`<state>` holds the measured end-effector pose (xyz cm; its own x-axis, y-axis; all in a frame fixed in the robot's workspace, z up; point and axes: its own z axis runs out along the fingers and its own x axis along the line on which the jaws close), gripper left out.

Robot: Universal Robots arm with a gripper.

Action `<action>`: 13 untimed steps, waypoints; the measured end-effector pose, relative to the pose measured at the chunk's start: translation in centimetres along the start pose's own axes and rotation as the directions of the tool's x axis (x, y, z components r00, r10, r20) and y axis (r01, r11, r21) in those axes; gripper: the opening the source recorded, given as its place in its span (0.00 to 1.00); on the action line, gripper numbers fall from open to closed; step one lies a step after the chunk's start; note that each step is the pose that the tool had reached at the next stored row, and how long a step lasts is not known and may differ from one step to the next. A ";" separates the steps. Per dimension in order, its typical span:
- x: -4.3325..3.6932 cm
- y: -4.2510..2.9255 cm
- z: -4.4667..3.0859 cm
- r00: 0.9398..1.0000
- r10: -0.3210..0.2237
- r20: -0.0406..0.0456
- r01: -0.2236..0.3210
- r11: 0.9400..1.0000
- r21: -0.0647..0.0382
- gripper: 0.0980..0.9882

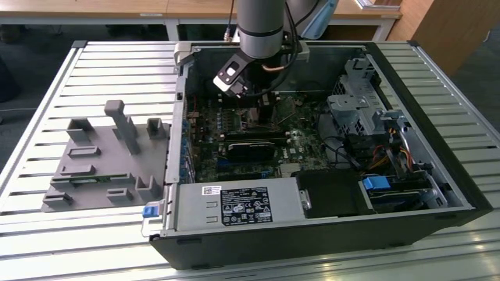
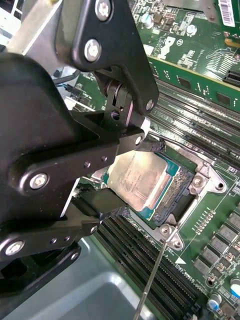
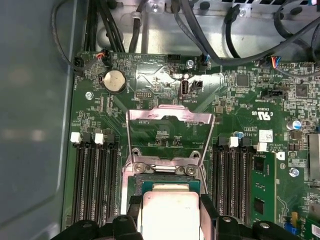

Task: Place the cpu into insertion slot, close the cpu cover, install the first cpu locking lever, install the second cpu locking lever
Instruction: 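Place the cpu into insertion slot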

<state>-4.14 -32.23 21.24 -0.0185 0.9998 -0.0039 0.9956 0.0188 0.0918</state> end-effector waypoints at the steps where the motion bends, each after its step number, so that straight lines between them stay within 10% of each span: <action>1: 0.00 -0.06 0.09 1.000 0.002 0.000 -0.002 1.000 0.000 0.50; 13: 0.13 -0.23 0.91 1.000 0.015 0.004 -0.015 1.000 0.000 0.50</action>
<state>-4.29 -32.11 20.31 -0.0034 1.0000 -0.0067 0.9958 0.0040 0.0919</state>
